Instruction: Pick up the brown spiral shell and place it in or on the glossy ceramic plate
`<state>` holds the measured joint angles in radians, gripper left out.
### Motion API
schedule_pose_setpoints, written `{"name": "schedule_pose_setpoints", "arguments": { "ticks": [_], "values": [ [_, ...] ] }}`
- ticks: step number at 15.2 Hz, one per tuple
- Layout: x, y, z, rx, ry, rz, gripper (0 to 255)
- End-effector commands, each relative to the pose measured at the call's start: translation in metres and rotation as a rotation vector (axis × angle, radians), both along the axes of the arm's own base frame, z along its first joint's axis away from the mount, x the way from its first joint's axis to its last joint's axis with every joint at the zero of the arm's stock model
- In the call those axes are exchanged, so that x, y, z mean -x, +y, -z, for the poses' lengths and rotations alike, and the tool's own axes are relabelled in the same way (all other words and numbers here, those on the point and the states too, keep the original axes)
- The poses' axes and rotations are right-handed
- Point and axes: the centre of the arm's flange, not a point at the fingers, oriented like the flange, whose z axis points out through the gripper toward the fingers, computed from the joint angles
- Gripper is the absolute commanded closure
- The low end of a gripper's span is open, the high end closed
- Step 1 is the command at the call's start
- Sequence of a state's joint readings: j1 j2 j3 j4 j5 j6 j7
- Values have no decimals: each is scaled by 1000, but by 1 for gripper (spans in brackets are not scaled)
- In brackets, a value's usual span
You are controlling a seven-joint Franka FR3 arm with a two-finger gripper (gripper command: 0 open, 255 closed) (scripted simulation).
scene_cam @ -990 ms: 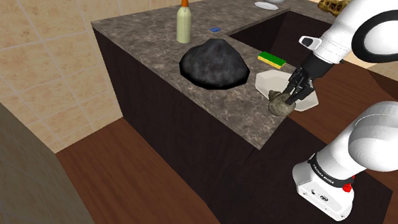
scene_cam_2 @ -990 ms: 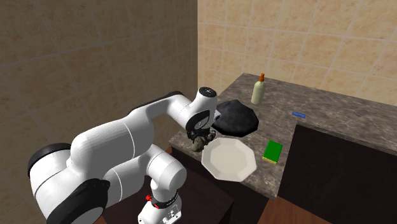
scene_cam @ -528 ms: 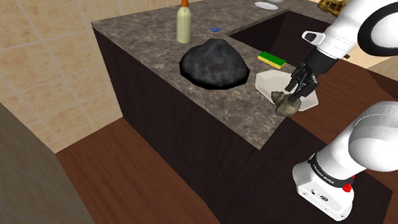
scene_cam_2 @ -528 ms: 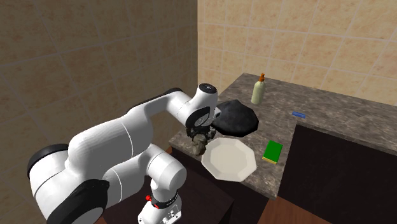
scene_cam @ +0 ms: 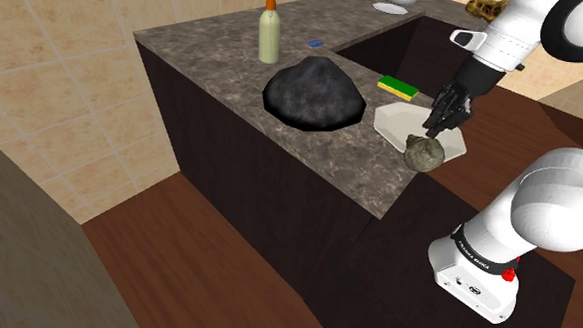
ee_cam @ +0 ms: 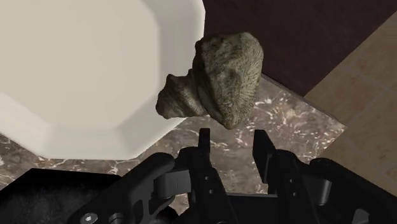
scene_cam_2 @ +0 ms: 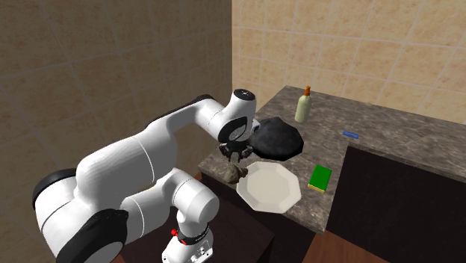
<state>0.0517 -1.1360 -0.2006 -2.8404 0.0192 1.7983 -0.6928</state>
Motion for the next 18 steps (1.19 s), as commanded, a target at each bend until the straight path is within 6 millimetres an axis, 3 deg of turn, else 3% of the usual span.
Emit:
{"name": "schedule_pose_setpoints", "arguments": {
  "ticks": [1, 4, 5, 12, 18],
  "values": [
    [-5, -22, 7, -71, 65, 81, 0],
    [-6, -85, 38, -285, 258, 322, 0],
    [-6, -88, 40, -297, 269, 335, 0],
    [-4, -69, 75, -297, 269, 335, 0],
    [-4, -69, 75, -297, 269, 335, 0]
  ]
}}
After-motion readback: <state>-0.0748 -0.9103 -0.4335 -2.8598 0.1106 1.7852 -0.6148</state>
